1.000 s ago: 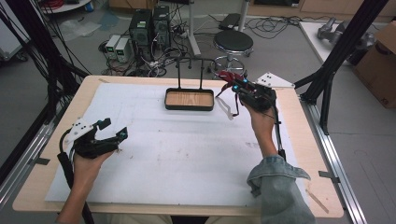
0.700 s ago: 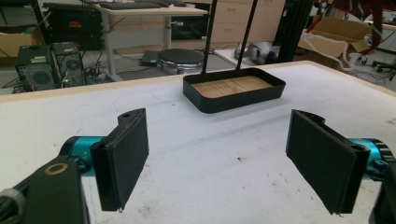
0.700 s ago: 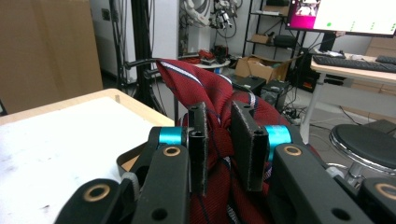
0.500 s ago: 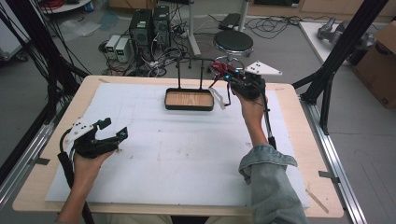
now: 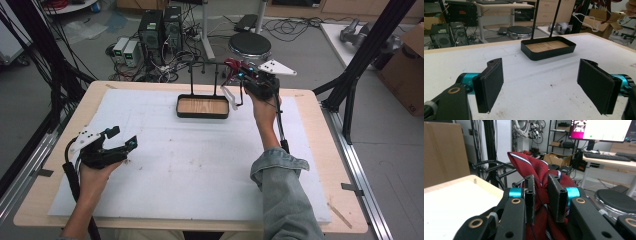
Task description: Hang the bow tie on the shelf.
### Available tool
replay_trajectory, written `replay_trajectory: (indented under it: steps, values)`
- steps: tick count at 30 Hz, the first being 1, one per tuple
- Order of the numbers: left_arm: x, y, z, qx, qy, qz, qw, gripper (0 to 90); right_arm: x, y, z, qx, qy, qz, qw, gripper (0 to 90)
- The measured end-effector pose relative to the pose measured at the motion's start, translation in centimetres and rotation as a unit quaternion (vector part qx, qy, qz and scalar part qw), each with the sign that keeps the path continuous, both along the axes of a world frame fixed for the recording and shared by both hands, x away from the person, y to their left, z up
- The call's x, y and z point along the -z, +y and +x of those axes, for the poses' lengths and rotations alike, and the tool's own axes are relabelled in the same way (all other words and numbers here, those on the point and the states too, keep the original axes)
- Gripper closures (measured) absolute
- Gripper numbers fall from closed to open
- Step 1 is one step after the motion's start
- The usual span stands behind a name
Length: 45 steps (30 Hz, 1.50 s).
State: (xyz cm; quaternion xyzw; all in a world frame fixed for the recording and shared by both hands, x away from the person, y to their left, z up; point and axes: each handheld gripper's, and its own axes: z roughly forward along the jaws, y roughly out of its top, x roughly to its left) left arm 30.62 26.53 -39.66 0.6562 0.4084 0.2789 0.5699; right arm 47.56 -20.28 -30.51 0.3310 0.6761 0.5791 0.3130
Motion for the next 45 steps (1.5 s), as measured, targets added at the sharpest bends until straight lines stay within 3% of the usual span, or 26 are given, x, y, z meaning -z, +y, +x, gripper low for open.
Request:
replay_trajectory:
  steps: [12,22,30,33,37,45]
  values:
    - [0.3,-0.2,0.2,0.003,0.006,0.001,1.0000,21.4,0.8,0.2,1.5,0.006,0.009,0.017,0.9998,76.7]
    - [0.4,-0.2,0.2,0.003,0.008,0.001,1.0000,21.4,0.5,1.4,2.6,0.018,0.004,0.007,0.9998,76.7]
    - [0.6,-0.1,0.1,0.002,0.009,0.003,1.0000,21.4,1.6,0.9,3.5,0.043,0.033,0.003,0.9985,76.6]
    - [0.6,-0.2,0.1,0.002,0.008,0.003,1.0000,21.4,2.1,0.6,3.9,0.056,0.048,-0.017,0.9971,76.5]
    - [0.6,-0.2,0.2,0.003,0.010,0.004,0.9999,21.4,2.8,0.6,4.3,0.056,0.073,-0.029,0.9954,76.2]
    - [0.6,-0.3,0.1,0.004,0.008,0.002,1.0000,21.4,3.8,1.5,4.6,0.048,0.090,-0.053,0.9934,75.2]
